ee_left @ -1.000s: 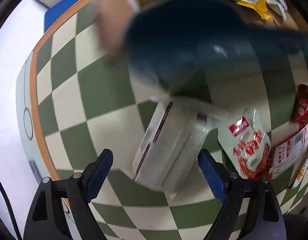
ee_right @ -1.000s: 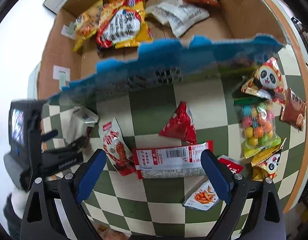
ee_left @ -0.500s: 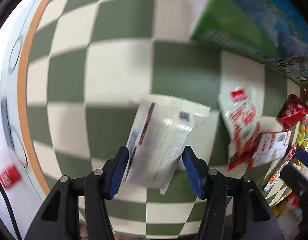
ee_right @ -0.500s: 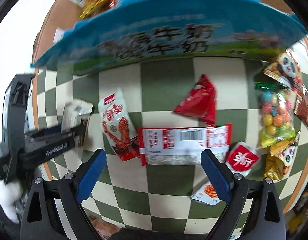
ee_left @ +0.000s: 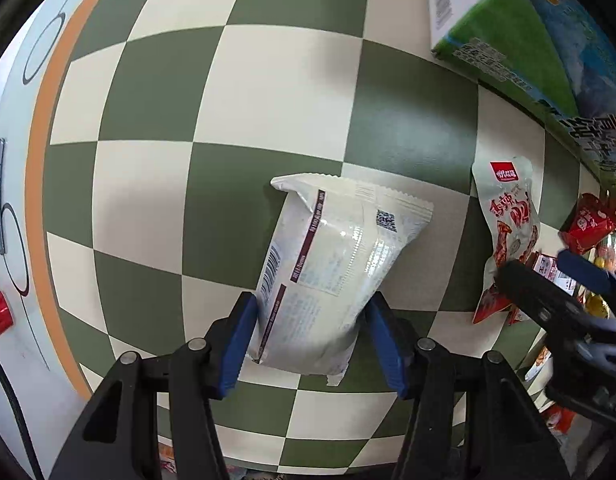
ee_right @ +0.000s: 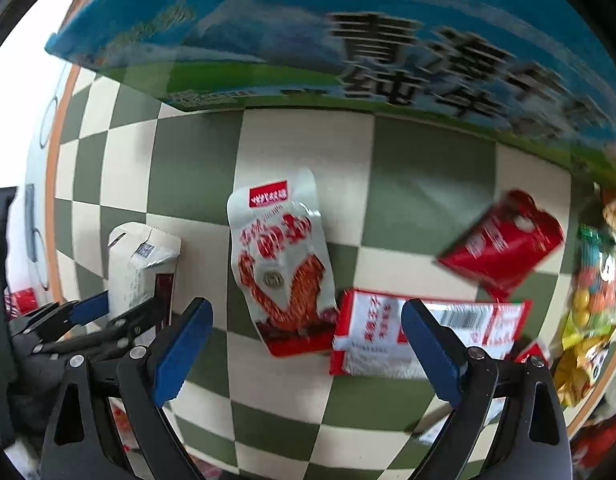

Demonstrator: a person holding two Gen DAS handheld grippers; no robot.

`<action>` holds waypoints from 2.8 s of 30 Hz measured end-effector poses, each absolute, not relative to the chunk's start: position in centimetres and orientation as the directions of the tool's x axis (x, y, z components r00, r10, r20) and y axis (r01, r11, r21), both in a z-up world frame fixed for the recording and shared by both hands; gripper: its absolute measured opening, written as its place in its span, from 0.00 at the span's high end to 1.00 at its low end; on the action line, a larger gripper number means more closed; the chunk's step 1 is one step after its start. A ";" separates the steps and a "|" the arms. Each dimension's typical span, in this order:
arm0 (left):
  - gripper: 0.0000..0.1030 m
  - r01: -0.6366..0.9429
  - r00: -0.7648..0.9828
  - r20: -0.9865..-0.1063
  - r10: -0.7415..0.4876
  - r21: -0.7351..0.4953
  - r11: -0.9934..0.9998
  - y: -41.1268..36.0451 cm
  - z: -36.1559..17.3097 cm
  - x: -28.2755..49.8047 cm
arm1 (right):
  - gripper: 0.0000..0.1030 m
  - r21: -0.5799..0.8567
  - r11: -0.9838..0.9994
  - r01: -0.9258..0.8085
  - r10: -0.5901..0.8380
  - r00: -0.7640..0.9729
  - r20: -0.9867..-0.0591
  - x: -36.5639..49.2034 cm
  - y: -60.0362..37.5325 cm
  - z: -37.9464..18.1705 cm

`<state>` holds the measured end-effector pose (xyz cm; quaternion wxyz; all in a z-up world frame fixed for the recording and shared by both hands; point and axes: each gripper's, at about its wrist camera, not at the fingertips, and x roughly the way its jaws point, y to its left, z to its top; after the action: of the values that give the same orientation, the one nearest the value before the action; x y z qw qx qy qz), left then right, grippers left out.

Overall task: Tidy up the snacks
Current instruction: 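Grasp the white wafer pack with the left gripper while the right grasps the red spicy duck pack, then carry both held packs over the cardboard box and open both grippers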

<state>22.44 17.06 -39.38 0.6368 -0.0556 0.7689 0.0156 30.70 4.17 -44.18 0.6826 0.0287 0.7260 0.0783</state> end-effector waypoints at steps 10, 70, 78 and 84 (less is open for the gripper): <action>0.53 -0.095 -0.144 -0.990 -0.007 0.007 0.995 15.6 -38.6 21.4 | 0.44 0.020 0.991 -0.133 0.016 -0.027 -1.000 31.7 7.1 -45.6; 0.59 -0.014 -0.070 -0.976 -0.205 -0.205 0.979 6.1 -27.0 46.4 | 0.44 0.375 0.921 0.108 0.359 0.143 -0.922 44.0 -6.9 -29.4; 0.58 -0.017 -0.120 -0.975 -0.189 -0.188 0.982 6.3 -28.8 46.9 | 0.43 0.392 0.911 0.128 0.387 0.065 -0.920 45.7 -6.1 -32.3; 0.50 -0.011 -0.126 -0.971 -0.203 -0.204 0.979 6.6 -28.8 46.9 | 0.11 0.359 0.926 0.116 0.359 0.015 -0.933 46.4 -5.2 -33.4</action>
<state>46.87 6.64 -28.84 0.6572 -0.0716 0.7468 -0.0733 46.39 -5.23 -33.41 0.6918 0.1706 0.6961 0.0880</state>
